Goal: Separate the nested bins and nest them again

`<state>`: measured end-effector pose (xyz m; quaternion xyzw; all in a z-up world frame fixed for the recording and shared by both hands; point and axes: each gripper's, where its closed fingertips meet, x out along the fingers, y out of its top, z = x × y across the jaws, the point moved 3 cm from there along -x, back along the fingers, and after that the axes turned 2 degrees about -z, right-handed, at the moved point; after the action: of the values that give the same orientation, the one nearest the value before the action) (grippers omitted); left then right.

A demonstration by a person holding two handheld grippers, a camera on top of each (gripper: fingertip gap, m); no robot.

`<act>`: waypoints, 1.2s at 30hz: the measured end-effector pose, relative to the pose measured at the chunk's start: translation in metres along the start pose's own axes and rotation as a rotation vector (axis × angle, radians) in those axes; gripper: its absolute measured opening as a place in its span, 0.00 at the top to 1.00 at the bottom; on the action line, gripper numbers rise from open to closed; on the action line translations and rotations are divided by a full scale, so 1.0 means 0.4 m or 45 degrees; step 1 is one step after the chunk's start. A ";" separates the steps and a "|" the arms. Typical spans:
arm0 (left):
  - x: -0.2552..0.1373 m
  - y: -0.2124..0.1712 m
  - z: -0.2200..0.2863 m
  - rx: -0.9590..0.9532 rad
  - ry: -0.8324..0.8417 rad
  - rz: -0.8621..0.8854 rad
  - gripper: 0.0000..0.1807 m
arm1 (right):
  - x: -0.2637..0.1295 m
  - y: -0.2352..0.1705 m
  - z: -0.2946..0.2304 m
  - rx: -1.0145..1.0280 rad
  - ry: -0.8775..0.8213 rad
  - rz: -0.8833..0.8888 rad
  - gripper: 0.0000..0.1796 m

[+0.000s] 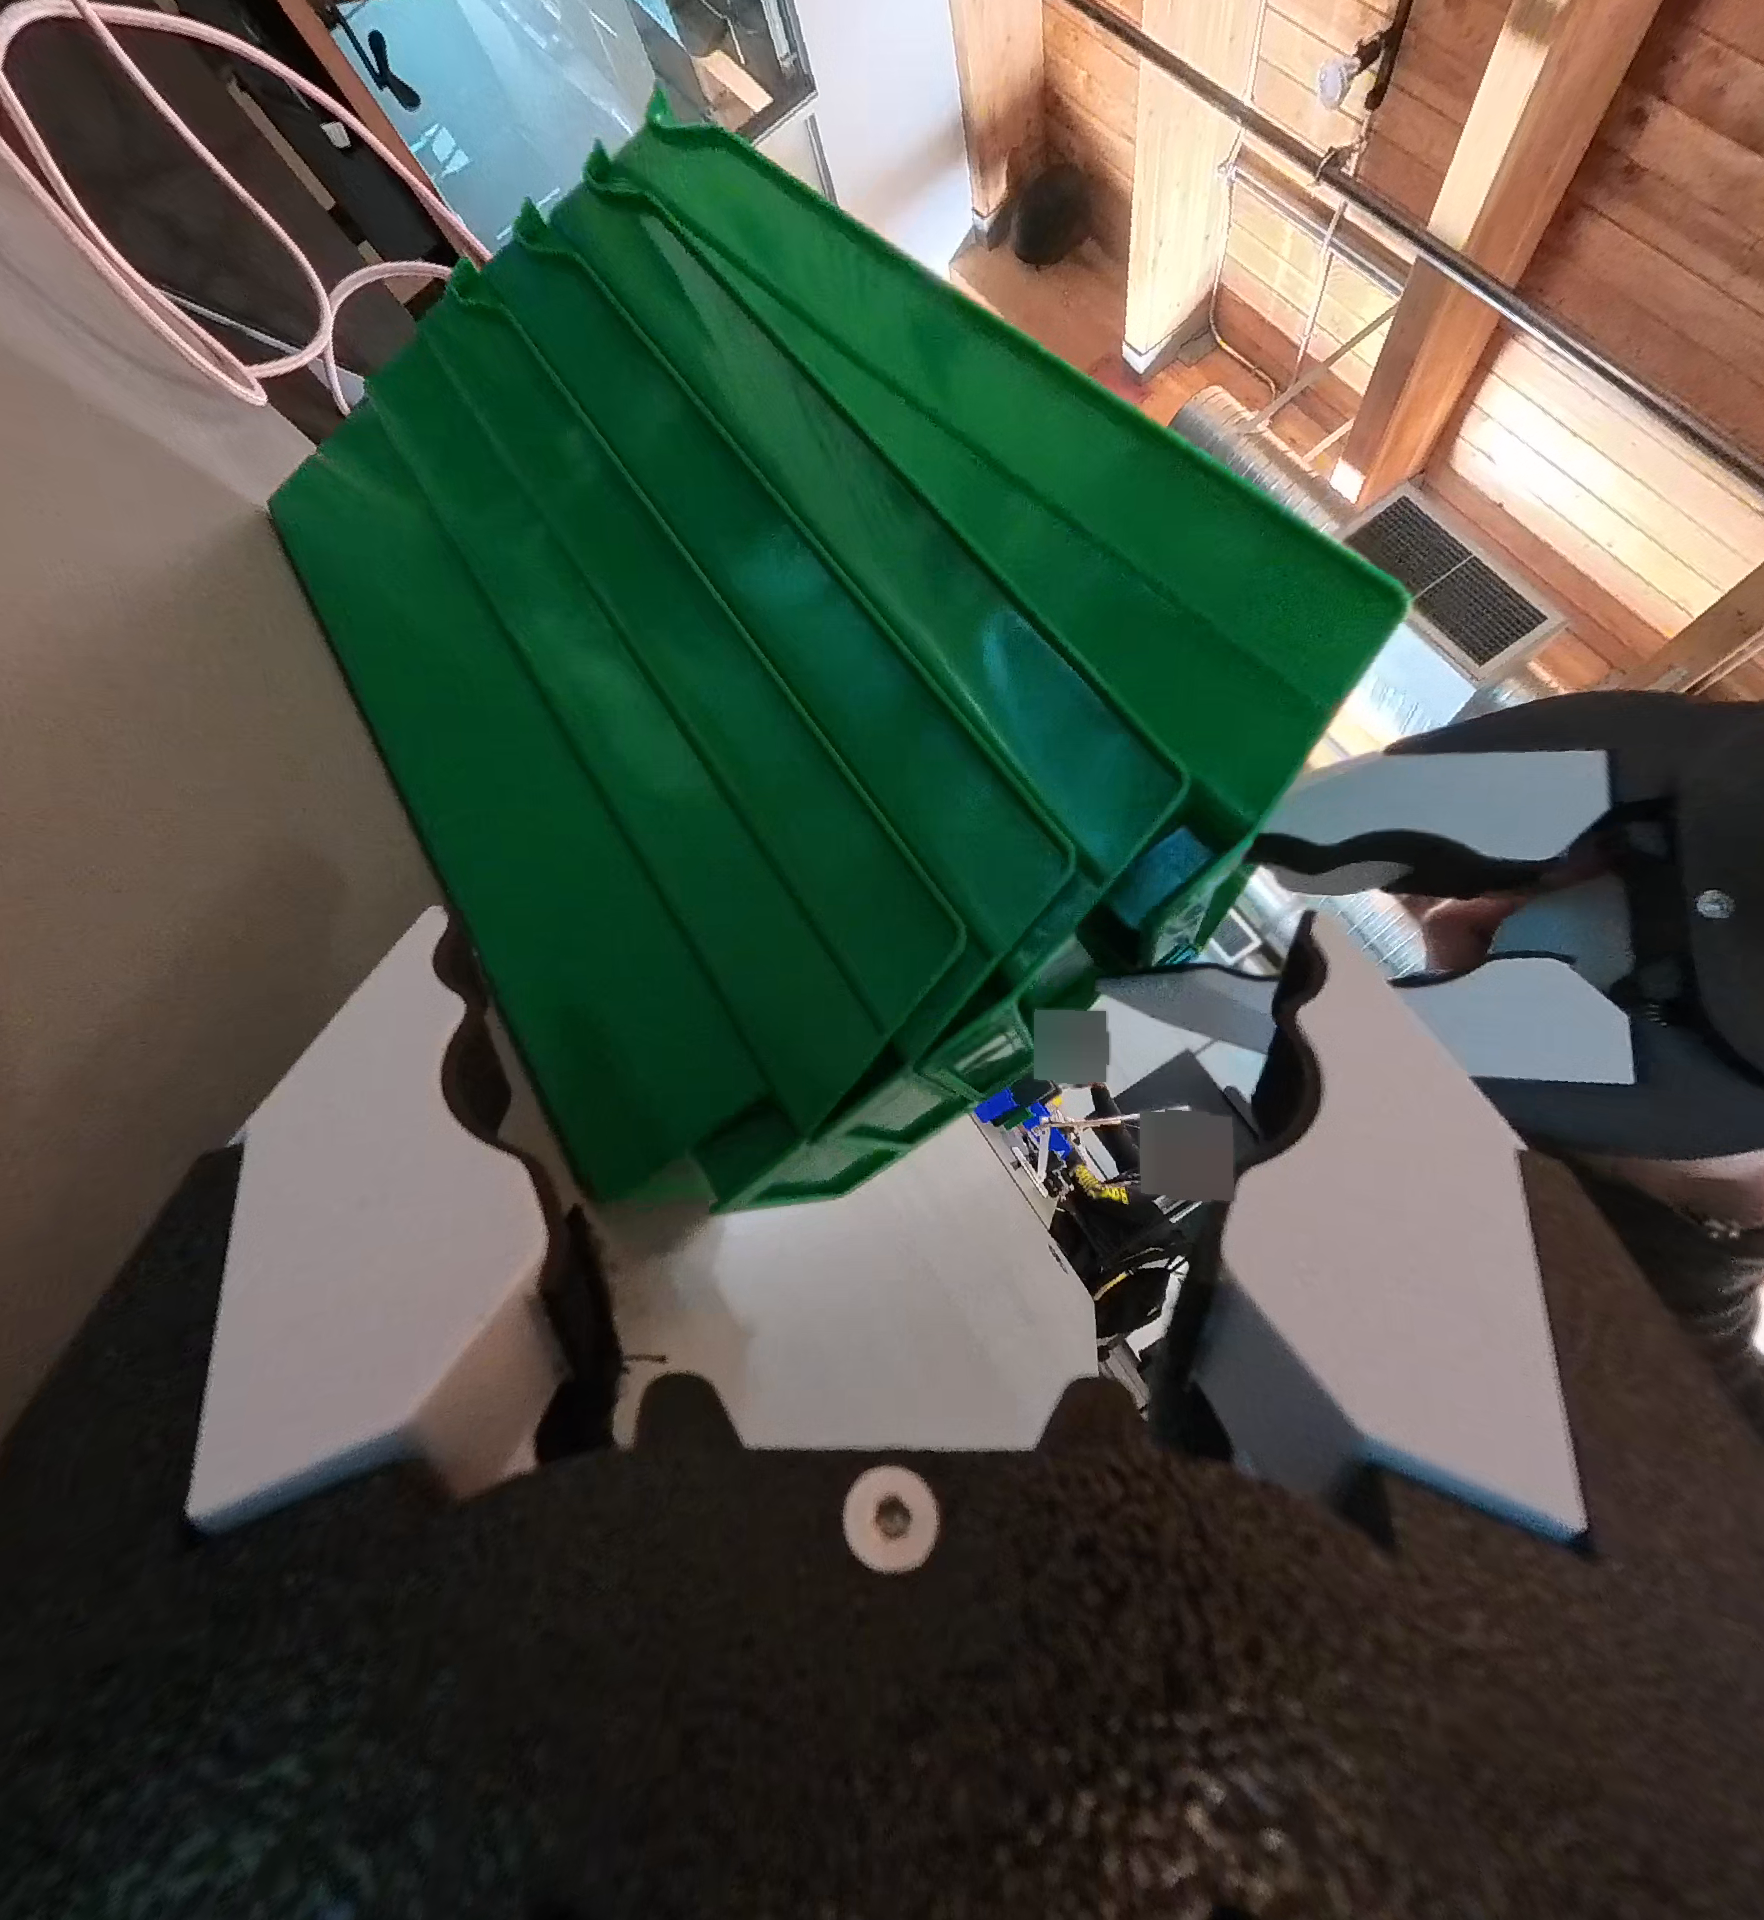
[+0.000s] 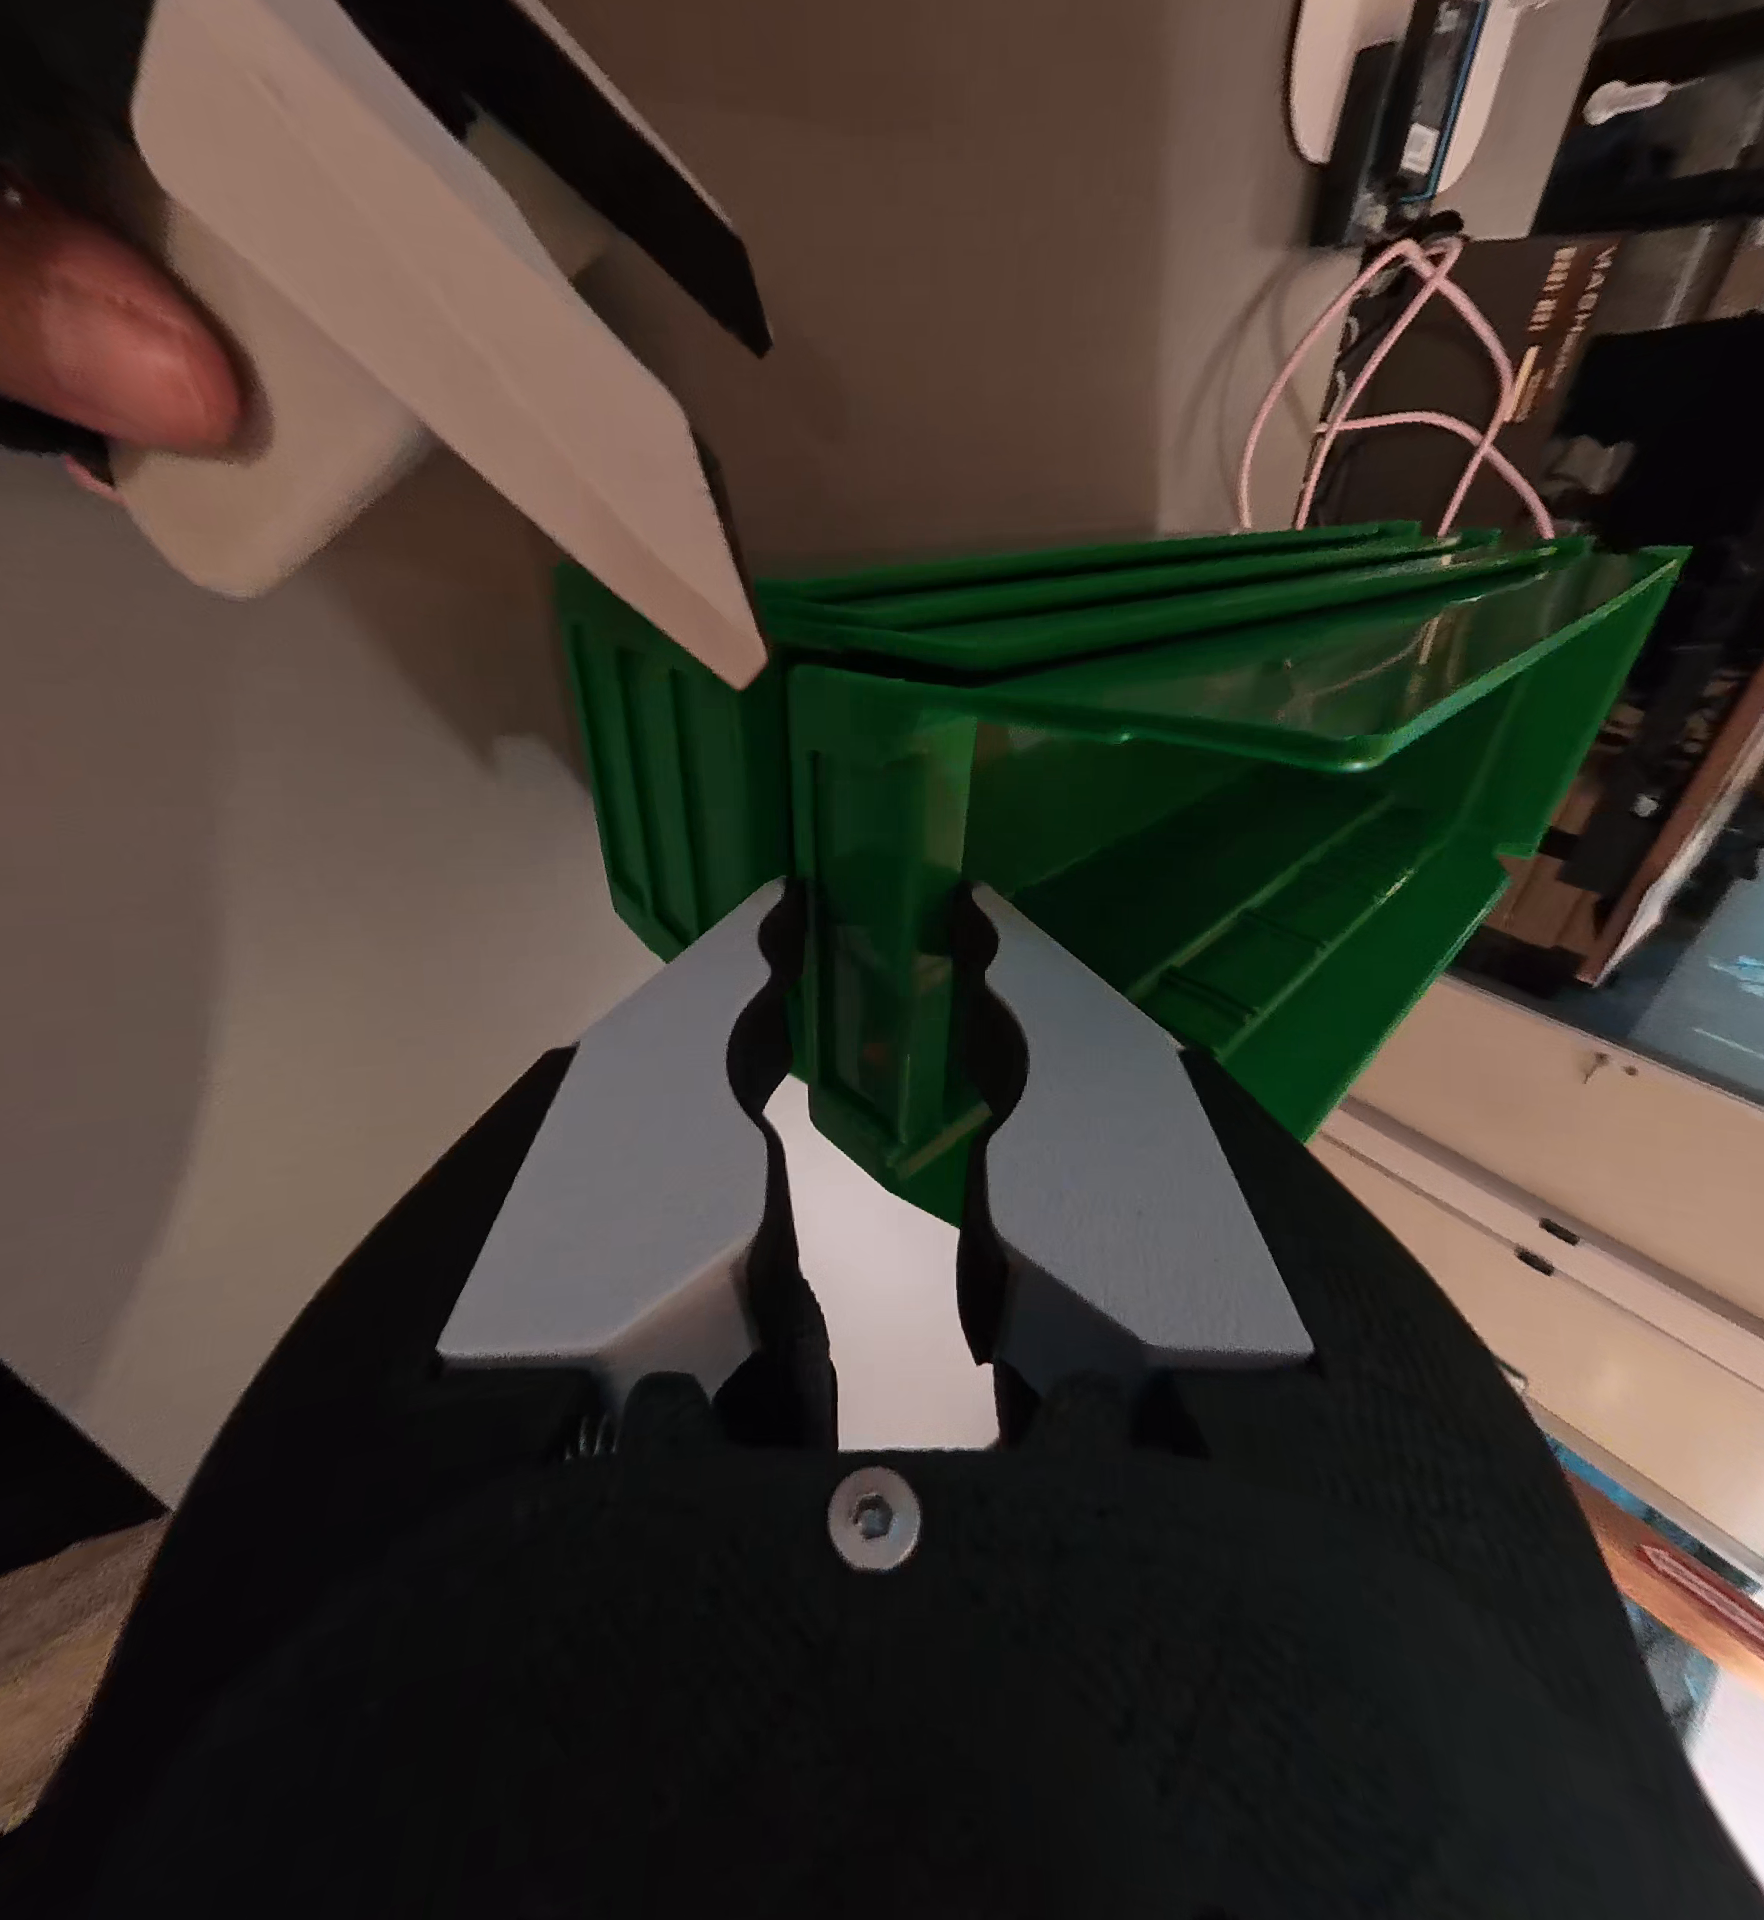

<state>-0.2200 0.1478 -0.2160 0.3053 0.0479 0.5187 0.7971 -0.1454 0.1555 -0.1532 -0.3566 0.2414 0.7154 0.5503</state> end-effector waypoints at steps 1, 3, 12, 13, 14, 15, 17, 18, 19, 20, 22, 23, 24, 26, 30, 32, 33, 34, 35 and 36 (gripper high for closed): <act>0.000 0.000 0.000 0.000 0.000 0.000 0.19 | 0.002 0.002 0.000 -0.001 -0.013 0.007 0.84; 0.000 0.000 0.000 0.000 0.000 -0.002 0.19 | 0.009 0.003 -0.002 -0.004 -0.038 0.011 0.84; -0.003 0.005 -0.003 0.013 0.022 0.020 0.18 | 0.028 0.000 0.017 0.001 -0.026 0.028 0.85; -0.003 0.004 -0.002 0.012 0.020 0.018 0.18 | 0.028 0.000 0.017 -0.006 -0.022 0.036 0.85; -0.003 0.004 -0.002 0.011 0.019 0.016 0.18 | 0.029 0.000 0.018 -0.010 -0.027 0.043 0.85; -0.003 0.004 -0.002 0.012 0.020 0.017 0.18 | 0.029 0.000 0.017 -0.011 -0.041 0.048 0.85; -0.003 0.004 -0.002 0.012 0.019 0.017 0.18 | 0.029 0.000 0.017 -0.021 -0.089 0.058 0.84; -0.002 0.004 -0.002 0.011 0.018 0.015 0.18 | 0.028 -0.001 0.017 -0.027 -0.118 0.061 0.84; -0.002 0.004 -0.002 0.010 0.016 0.015 0.18 | 0.027 -0.002 0.019 -0.037 -0.162 0.058 0.84; -0.002 0.005 -0.002 0.010 0.016 0.016 0.18 | 0.027 -0.004 0.024 -0.055 -0.219 0.052 0.84; -0.003 0.005 -0.002 0.013 0.019 0.016 0.18 | 0.032 -0.006 0.031 -0.063 -0.288 0.046 0.84; -0.003 0.006 -0.002 0.017 0.024 0.020 0.18 | 0.038 -0.008 0.033 -0.059 -0.294 0.040 0.84; -0.004 0.008 -0.003 0.023 0.030 0.027 0.17 | 0.042 -0.010 0.037 -0.050 -0.290 0.036 0.84; -0.004 0.009 -0.002 0.028 0.032 0.031 0.17 | 0.046 -0.008 0.041 -0.041 -0.274 0.045 0.84; -0.003 0.006 -0.001 0.032 0.029 0.021 0.17 | 0.049 -0.004 0.044 -0.055 -0.221 0.077 0.84; -0.001 0.004 0.002 0.043 0.025 0.013 0.17 | 0.050 -0.005 0.046 -0.022 -0.150 0.111 0.80; 0.000 0.003 0.003 0.056 0.028 0.009 0.16 | 0.046 -0.005 0.047 0.002 -0.109 0.138 0.76; 0.001 0.002 0.005 0.080 0.039 0.004 0.15 | 0.036 -0.004 0.051 0.032 -0.072 0.175 0.72; 0.003 -0.002 0.008 0.117 0.055 -0.010 0.14 | 0.019 -0.002 0.059 0.053 -0.044 0.220 0.68; 0.007 -0.006 0.010 0.174 0.084 -0.031 0.12 | -0.002 0.000 0.068 0.069 -0.010 0.274 0.62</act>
<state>-0.2152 0.1477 -0.2135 0.3410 0.1130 0.5144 0.7786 -0.1518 0.1754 -0.1355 -0.3109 0.2956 0.7648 0.4807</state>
